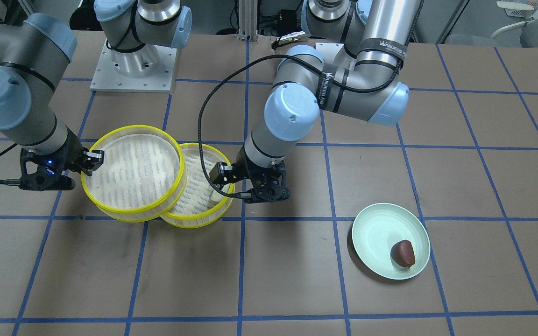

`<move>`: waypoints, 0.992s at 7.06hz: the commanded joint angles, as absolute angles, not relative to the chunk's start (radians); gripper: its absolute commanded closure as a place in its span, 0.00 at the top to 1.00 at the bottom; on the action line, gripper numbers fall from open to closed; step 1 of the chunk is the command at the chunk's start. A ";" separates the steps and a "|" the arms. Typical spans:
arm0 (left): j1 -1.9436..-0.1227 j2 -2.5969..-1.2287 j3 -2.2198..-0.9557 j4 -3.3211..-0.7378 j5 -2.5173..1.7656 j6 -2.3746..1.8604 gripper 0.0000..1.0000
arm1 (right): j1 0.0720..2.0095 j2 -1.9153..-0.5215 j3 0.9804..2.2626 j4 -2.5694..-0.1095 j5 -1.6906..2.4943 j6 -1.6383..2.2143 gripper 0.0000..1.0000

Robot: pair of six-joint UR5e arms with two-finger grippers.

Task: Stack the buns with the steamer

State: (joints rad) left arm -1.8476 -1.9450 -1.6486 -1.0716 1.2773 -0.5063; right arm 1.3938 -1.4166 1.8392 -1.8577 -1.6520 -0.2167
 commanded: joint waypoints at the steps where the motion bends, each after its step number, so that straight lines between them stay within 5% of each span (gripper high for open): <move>1: -1.694 -1.924 -1.588 -1.139 1.390 -0.303 0.99 | 1.475 -1.416 1.841 -1.859 -1.622 -0.132 0.03; 7: -1.403 -1.947 -1.600 -1.112 1.647 0.315 1.00 | 1.603 -1.365 1.875 -1.986 -1.629 -0.020 0.04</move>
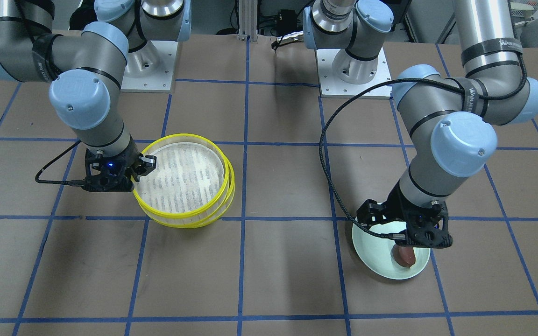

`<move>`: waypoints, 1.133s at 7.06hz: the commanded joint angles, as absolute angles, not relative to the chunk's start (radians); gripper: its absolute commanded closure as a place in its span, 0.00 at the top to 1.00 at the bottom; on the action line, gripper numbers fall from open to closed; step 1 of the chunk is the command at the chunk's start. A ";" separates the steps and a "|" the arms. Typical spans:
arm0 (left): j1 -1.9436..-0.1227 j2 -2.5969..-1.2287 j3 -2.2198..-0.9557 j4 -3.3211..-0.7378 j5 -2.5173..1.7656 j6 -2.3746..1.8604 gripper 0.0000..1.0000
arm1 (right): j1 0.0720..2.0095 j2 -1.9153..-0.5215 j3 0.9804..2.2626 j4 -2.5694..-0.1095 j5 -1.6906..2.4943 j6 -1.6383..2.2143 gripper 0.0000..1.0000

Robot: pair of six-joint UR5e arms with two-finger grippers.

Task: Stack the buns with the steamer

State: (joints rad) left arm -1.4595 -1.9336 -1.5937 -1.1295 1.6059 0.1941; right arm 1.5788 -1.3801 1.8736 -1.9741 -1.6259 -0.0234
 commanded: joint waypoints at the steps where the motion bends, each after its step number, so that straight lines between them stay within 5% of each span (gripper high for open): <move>1: -1.379 -1.963 -1.614 -1.108 1.646 0.343 1.00 | 1.614 -1.364 1.875 -1.987 -1.634 -0.020 0.04; 6: -1.365 -2.114 -1.684 -0.925 1.623 0.347 0.91 | 1.614 -1.362 1.875 -1.982 -1.655 -0.040 0.04; 7: -1.365 -2.117 -1.683 -0.925 1.623 0.347 0.65 | 1.614 -1.362 1.875 -1.977 -1.664 -0.040 0.04; 8: -1.365 -2.117 -1.675 -0.927 1.626 0.351 0.26 | 1.614 -1.362 1.882 -1.974 -1.666 -0.038 0.05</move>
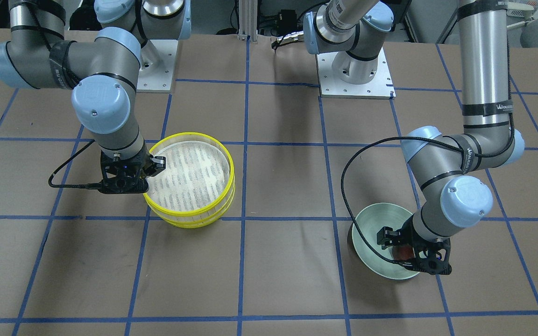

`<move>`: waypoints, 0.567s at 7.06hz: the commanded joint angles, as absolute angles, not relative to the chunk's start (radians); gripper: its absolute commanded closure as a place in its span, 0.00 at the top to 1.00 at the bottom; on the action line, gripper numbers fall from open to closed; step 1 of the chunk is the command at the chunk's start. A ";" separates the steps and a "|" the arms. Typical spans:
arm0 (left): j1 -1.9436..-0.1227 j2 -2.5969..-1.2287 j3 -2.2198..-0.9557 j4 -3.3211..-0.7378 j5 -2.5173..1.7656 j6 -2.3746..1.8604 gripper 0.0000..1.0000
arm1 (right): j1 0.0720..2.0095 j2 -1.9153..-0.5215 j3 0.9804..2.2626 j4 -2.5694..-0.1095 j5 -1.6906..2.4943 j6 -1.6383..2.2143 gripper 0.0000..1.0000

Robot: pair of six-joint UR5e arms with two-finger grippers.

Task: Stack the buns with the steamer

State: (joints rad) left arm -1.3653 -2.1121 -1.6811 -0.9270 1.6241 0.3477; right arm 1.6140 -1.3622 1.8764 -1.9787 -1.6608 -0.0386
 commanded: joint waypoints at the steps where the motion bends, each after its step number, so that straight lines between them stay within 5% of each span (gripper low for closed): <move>1: -1.359 -2.117 -1.669 -0.927 1.628 0.356 0.00 | 1.614 -1.362 1.894 -1.974 -1.666 -0.037 0.05; 4: -1.330 -2.071 -1.645 -0.936 1.621 0.342 0.00 | 1.614 -1.364 1.896 -1.973 -1.666 -0.026 0.09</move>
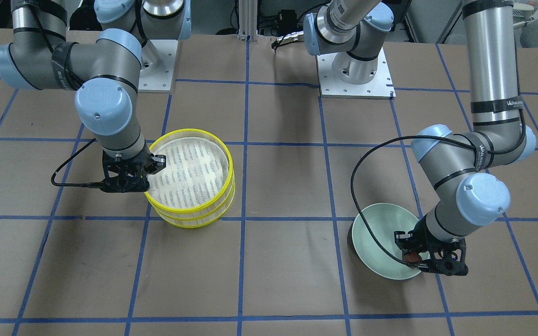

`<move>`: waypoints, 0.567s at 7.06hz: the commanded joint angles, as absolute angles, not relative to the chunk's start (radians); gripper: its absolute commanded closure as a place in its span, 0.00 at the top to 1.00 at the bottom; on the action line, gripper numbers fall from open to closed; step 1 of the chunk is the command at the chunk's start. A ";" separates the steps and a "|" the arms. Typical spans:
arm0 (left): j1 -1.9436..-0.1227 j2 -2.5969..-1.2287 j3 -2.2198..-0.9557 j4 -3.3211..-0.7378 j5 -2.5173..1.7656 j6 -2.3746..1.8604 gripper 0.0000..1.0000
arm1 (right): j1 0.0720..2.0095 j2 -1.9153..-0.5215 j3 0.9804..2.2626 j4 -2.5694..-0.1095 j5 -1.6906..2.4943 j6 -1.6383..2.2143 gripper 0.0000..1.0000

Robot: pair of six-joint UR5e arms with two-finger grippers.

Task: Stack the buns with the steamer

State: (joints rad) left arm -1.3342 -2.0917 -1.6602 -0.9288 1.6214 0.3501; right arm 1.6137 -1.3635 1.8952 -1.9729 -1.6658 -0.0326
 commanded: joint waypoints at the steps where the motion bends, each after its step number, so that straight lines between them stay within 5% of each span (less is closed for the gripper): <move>1: -1.335 -2.045 -1.634 -0.946 1.621 0.330 0.00 | 1.614 -1.365 1.898 -1.971 -1.664 -0.025 0.09; 4: -1.380 -1.938 -1.634 -1.018 1.519 0.127 0.00 | 1.615 -1.382 1.894 -1.973 -1.664 -0.035 0.07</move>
State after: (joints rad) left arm -1.3577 -1.9836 -1.6345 -0.9864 1.5699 0.2157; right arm 1.6151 -1.3759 1.8960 -1.9723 -1.6645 -0.0283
